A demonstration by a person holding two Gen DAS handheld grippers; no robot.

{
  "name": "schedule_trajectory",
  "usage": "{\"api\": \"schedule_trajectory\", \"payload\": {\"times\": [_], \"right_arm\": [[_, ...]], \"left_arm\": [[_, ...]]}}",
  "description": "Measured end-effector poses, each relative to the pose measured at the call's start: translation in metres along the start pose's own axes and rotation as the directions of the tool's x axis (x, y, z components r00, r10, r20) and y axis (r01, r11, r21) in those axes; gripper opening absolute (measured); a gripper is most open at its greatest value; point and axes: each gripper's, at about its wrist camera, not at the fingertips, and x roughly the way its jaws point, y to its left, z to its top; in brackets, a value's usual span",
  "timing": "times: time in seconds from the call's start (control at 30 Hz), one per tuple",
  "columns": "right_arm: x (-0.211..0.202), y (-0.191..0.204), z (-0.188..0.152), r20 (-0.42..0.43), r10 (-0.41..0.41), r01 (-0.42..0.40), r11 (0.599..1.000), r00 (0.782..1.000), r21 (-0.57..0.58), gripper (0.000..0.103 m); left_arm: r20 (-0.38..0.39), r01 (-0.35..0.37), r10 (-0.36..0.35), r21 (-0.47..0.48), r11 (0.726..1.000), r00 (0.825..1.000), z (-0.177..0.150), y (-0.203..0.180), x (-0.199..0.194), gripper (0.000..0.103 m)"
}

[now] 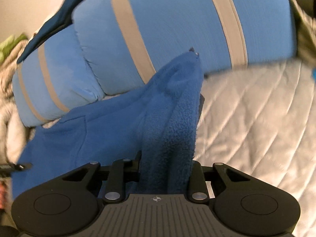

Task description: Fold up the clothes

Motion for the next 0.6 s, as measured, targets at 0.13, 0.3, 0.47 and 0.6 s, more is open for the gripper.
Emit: {"api": "schedule_trajectory", "payload": {"times": [0.13, 0.3, 0.47, 0.6], "right_arm": [[-0.023, 0.027, 0.008, 0.074, -0.073, 0.081, 0.991, 0.995, -0.106, 0.027], [-0.049, 0.051, 0.018, 0.152, -0.107, 0.127, 0.983, 0.983, -0.130, 0.026], [-0.067, 0.072, 0.032, 0.206, -0.131, 0.163, 0.975, 0.970, -0.149, 0.026], [-0.080, 0.084, 0.035, 0.235, -0.152, 0.194, 0.967, 0.960, -0.165, 0.026]], "left_arm": [[0.078, -0.062, 0.056, 0.081, 0.995, 0.995, 0.005, -0.023, -0.025, 0.020], [0.185, -0.148, 0.116, 0.169, 0.974, 0.976, 0.018, -0.052, -0.056, 0.020], [0.259, -0.210, 0.153, 0.213, 0.954, 0.954, 0.027, -0.071, -0.078, 0.020], [0.285, -0.240, 0.168, 0.238, 0.941, 0.944, 0.028, -0.080, -0.086, 0.020]]}}
